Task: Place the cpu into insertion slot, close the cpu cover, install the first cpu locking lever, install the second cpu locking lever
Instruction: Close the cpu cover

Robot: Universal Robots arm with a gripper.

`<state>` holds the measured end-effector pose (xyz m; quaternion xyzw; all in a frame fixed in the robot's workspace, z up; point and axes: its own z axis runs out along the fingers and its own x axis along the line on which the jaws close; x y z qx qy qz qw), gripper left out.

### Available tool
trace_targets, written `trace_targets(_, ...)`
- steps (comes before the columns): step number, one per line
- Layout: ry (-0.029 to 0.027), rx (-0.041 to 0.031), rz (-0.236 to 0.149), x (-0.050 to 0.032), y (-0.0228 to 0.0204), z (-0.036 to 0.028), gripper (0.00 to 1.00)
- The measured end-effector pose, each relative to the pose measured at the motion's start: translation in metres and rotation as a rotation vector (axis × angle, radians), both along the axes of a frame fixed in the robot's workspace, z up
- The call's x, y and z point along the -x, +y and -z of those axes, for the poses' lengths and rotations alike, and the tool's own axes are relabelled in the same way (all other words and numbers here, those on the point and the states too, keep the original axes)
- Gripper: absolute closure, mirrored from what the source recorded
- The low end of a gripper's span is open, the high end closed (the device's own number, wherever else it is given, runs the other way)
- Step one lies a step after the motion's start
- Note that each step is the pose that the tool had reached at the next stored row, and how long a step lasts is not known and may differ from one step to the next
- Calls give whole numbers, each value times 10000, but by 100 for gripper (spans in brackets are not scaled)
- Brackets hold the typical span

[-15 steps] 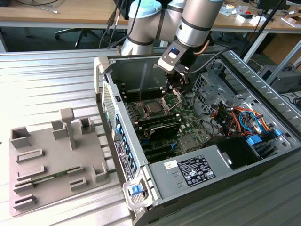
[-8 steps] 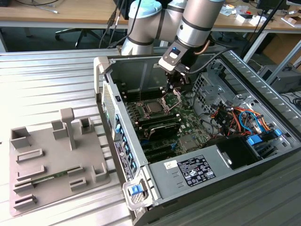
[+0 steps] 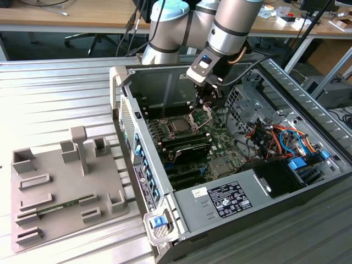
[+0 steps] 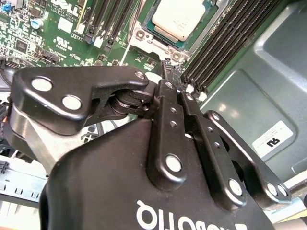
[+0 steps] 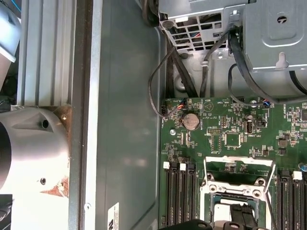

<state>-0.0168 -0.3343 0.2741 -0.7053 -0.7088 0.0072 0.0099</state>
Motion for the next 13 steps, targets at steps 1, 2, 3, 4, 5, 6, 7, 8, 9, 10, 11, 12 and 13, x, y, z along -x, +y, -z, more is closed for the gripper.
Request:
trace_targets(1,5,-1,2,-9,0,0,89)
trace_targets(2,9,-1,2,-17,0,0,89)
trace_targets(3,15,0,1,-37,0,0,89)
trace_targets(4,19,0,2,-56,0,0,89)
trace_targets(5,30,-2,1,-86,0,0,89)
trace_targets(6,39,-1,0,-102,0,0,89)
trace_targets(7,48,-2,1,-118,0,0,89)
trace_targets(8,63,-1,2,-145,0,0,89)
trace_targets(9,72,-1,1,-162,0,0,89)
trace_targets(10,80,-1,1,-175,0,0,89)
trace_targets(11,93,-1,0,-196,0,0,89)
trace_targets(12,103,-3,1,-215,0,0,89)
trace_targets(13,116,-4,1,-235,0,1,89)
